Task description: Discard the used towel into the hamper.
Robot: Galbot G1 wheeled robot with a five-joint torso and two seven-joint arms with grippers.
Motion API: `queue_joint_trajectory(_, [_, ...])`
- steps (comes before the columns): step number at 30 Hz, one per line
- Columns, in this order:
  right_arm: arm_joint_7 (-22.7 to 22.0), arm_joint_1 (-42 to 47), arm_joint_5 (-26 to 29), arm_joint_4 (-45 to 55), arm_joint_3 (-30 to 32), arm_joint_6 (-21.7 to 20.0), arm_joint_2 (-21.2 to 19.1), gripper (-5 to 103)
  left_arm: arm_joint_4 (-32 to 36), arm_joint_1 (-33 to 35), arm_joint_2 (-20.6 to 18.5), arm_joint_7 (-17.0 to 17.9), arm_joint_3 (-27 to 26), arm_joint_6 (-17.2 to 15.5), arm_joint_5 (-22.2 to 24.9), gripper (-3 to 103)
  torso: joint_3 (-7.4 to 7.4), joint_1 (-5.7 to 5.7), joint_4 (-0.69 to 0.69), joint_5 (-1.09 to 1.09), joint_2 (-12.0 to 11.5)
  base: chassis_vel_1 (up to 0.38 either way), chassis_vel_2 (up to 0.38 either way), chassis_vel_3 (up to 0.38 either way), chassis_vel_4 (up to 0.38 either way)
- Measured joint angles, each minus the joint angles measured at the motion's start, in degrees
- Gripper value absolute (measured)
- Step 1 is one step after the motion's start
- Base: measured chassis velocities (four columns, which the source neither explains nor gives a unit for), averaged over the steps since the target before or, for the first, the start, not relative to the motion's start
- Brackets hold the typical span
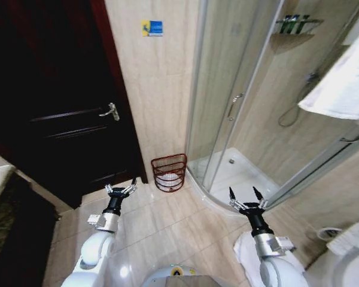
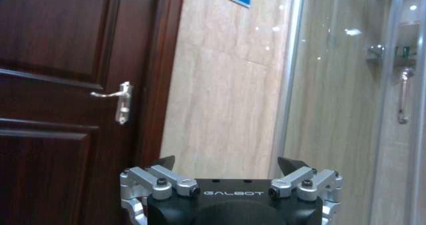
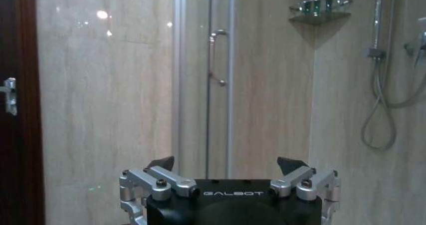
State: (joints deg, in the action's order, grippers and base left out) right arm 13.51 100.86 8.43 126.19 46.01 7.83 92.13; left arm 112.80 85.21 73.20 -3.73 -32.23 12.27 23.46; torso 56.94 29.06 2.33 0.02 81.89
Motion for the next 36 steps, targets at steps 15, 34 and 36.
queue_joint_trajectory(15, [-0.04,0.01,0.06,0.00,0.02,0.06,-0.01,100,0.03,0.01,0.02,-0.02,0.00,0.00,-0.03,100,0.00,0.01,-0.03,0.02,0.00,-0.194,-0.187,0.182,0.190])
queue_joint_trajectory(34, [-0.02,0.01,0.09,0.01,-0.01,0.06,0.01,100,0.02,0.02,0.00,0.01,-0.03,0.00,-0.02,100,0.00,0.00,-0.01,-0.02,0.01,0.017,-0.007,0.003,-0.008])
queue_joint_trajectory(36, [-0.02,0.00,0.09,0.01,-0.01,0.06,0.01,100,0.02,0.02,0.00,0.01,-0.03,0.01,-0.02,100,0.00,0.01,-0.01,-0.02,0.01,0.000,0.000,0.000,0.000])
